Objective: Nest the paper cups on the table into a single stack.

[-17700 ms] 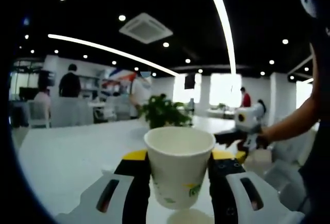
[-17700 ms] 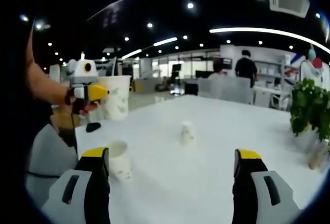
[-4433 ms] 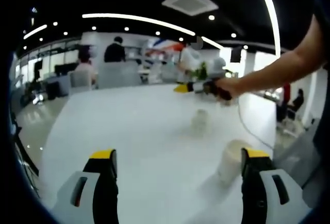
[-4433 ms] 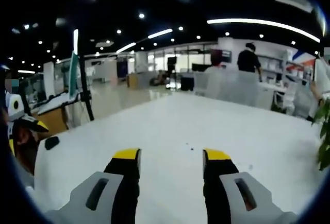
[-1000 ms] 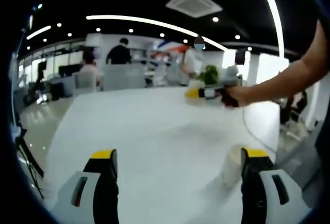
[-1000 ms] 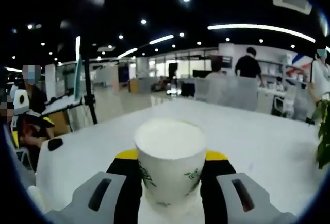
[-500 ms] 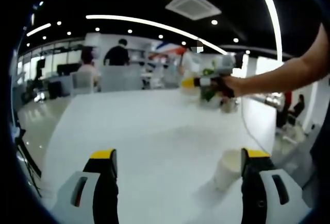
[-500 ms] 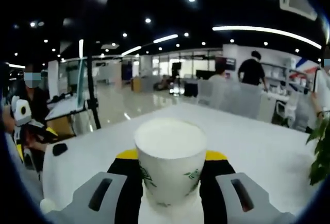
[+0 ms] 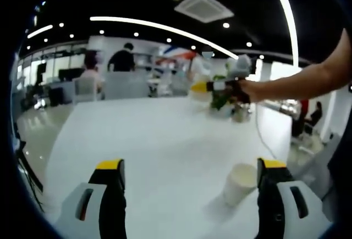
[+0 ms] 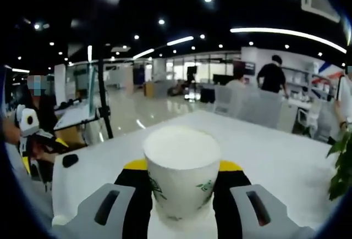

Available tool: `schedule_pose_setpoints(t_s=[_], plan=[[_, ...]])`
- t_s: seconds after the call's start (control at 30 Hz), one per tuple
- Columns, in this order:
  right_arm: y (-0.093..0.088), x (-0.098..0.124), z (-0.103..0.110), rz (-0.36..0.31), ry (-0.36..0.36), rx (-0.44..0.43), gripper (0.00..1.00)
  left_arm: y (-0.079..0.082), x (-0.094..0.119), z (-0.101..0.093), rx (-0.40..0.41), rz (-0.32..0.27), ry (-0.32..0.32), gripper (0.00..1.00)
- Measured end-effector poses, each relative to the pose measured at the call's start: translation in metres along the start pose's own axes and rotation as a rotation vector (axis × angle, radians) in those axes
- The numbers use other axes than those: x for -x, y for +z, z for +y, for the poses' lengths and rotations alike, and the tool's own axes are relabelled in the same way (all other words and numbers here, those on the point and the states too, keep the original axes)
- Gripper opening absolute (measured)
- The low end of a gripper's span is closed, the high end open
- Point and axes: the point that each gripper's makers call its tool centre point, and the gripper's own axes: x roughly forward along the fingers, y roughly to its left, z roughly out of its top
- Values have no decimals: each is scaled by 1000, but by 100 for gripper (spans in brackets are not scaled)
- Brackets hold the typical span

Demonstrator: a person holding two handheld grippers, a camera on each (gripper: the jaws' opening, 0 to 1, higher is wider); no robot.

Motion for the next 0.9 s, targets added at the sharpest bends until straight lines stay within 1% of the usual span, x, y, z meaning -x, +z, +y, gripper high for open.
schedule_pose_setpoints(t_s=[0.07,0.1,0.23,0.37,0.47,0.6,0.9], plan=[[2,1,5,-3,13,6,39,1,-1,-3,-6,0,-14,98],[2,2,7,-4,15,10,39,2,-2,-4,-20,-10,-26,98],[2,6,14,-1,19,7,39,1,-3,-5,-3,3,-31,98],[3,11,25,12,34,23,39,10,-2,-11,-17,-16,-57,98],[6,14,30,12,39,26,39,13,-1,-11,-15,-14,-56,98],[11,18,38,10,52,23,39,20,-1,-13,-7,-30,-63,98],[16,26,60,4,86,27,39,20,-2,-21,-8,-22,-76,97]])
